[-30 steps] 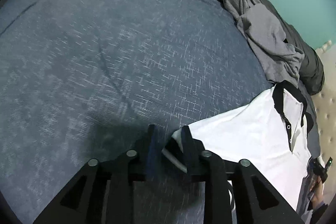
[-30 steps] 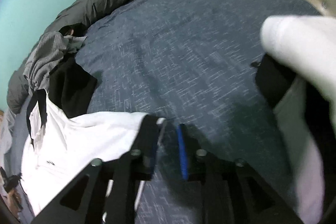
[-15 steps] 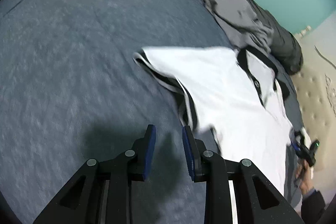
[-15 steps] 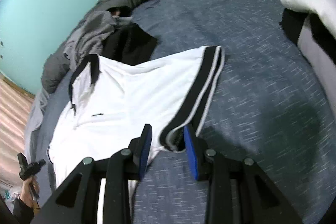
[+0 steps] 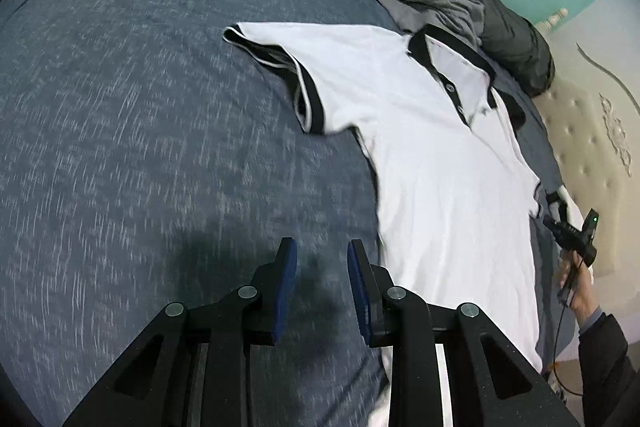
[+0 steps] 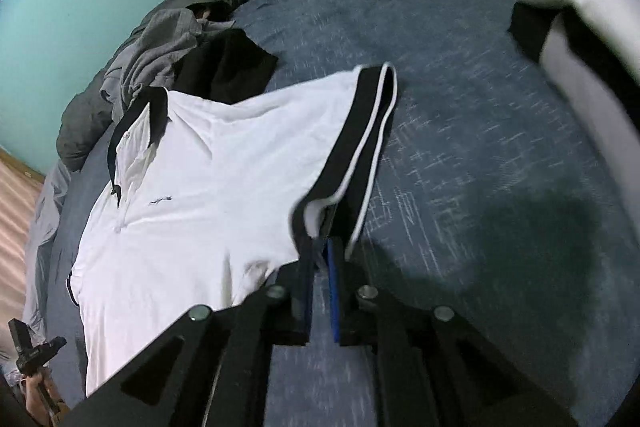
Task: Fold clothes
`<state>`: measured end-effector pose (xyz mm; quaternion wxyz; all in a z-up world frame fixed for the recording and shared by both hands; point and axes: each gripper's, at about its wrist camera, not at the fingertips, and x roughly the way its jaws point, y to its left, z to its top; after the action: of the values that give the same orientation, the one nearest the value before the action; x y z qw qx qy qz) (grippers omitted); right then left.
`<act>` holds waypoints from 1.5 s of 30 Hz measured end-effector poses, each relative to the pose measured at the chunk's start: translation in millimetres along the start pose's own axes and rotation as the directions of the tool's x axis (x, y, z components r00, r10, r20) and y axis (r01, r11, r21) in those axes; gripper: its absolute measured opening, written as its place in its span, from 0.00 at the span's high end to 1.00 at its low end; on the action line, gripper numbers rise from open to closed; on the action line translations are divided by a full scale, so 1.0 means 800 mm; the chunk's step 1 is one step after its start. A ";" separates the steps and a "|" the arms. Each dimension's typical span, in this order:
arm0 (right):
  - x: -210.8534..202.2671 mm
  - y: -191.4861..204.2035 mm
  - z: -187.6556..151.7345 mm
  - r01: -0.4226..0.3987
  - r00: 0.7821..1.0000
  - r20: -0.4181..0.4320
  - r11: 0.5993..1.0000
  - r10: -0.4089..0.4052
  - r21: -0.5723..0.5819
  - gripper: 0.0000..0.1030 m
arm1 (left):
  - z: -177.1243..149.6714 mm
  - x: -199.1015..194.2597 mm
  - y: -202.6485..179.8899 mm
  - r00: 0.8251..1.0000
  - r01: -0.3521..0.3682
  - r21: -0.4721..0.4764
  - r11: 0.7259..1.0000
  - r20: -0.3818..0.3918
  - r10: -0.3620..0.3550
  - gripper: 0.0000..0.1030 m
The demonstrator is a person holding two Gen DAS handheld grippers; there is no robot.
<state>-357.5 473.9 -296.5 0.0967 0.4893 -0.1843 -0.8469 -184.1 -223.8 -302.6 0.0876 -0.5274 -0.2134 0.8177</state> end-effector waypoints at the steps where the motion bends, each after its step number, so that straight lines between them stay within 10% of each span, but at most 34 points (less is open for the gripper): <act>1: -0.011 0.003 -0.005 -0.011 1.000 -0.002 1.000 0.011 -0.004 0.77 | -0.007 -0.004 -0.004 1.000 0.005 0.006 1.000 -0.006 -0.005 0.72; 17: -0.140 0.040 -0.201 -0.181 0.920 -0.376 0.972 0.115 -0.147 0.60 | -0.165 -0.016 -0.066 0.977 0.042 0.140 0.989 -0.214 -0.011 0.63; 38: -0.166 0.026 -0.318 -0.109 0.887 -0.462 0.978 0.014 -0.180 0.58 | -0.261 -0.022 -0.048 0.955 -0.019 0.186 0.982 -0.289 0.073 0.63; 43: -0.163 0.030 -0.322 -0.108 0.894 -0.448 0.973 0.004 -0.205 0.62 | -0.264 -0.029 -0.043 0.955 -0.003 0.190 0.982 -0.292 0.059 0.95; 45: -0.164 0.032 -0.323 -0.117 0.897 -0.442 0.970 0.012 -0.212 0.84 | -0.264 -0.039 -0.042 0.957 0.010 0.193 0.981 -0.287 0.047 0.97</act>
<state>-68.6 439.2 -299.0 0.2207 0.6457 -0.0732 -0.7274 16.8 -151.4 -336.5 0.1610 -0.6326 -0.1132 0.7491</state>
